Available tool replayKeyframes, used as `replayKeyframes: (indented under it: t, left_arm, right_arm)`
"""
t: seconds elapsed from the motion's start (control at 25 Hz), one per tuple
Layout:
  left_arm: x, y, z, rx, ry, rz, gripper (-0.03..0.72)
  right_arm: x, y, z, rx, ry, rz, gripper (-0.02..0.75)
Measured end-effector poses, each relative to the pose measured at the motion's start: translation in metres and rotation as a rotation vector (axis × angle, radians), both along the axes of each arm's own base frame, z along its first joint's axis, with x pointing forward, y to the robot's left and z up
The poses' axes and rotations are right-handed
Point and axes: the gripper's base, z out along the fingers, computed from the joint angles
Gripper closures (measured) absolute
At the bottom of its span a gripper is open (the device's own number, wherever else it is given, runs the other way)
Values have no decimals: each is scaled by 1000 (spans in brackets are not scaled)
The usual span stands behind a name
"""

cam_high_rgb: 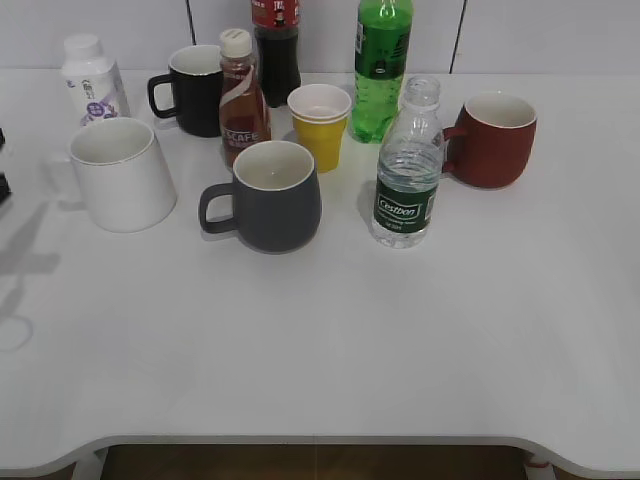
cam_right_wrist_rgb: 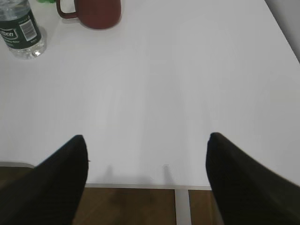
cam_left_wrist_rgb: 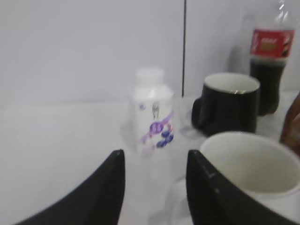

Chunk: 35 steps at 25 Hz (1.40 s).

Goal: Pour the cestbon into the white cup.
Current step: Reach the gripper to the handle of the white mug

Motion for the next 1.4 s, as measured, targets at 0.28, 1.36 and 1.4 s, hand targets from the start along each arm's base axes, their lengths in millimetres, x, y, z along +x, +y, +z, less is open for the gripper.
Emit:
replayKeyframes:
  t: [0.28,1.36,1.4]
  left_arm:
    - [13,-2,-46,47,99,-33,342]
    - [71,-7,-52,112,71,-90,651]
    - [71,-7,-46,114,50,-92,651]
  right_arm:
    - [0,0,0,0,0,0,150]
    - [27,9,36,-45,-251,86,195]
    - [38,12,44,-41,-298,110,198]
